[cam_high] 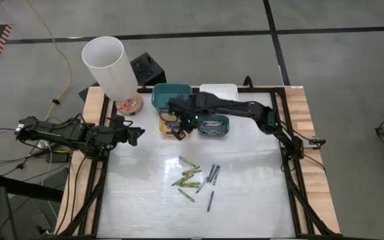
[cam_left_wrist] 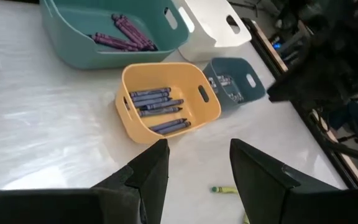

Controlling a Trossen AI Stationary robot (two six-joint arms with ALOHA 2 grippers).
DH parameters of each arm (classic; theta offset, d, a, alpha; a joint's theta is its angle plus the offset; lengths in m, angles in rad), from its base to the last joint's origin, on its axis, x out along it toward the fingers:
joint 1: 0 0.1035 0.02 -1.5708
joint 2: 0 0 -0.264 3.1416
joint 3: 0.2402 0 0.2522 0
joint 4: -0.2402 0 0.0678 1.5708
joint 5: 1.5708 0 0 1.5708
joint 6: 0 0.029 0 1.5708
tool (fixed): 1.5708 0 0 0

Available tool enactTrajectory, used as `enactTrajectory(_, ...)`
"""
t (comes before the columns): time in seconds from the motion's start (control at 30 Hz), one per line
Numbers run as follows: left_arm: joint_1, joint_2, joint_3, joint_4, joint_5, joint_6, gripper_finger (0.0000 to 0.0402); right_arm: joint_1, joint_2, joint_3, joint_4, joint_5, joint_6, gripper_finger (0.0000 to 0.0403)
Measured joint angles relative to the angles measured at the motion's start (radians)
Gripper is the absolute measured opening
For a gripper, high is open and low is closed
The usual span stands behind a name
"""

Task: Sort crayons
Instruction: Put the blue crayon into the yellow bin

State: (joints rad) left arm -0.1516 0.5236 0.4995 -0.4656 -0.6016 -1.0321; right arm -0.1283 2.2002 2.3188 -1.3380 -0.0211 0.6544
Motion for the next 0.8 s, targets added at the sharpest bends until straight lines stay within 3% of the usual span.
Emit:
enactTrajectory(0.2, 0.000, 0.000, 0.000, 0.000, 0.062, 0.010, 0.0160, 0.156, 0.008, -0.001, -0.140, 0.109, 0.324, 0.0055)
enactTrajectory(0.47, 0.000, 0.000, 0.000, 0.000, 0.148, 0.085, 0.0160, 0.382, 0.011, -0.001, -0.226, 0.132, 0.798, 0.0055)
enactTrajectory(0.8, 0.000, 0.000, 0.000, 0.000, 0.152, 0.105, 0.0160, 0.599, 0.011, -0.070, -0.227, 0.155, 1.310, 0.0056)
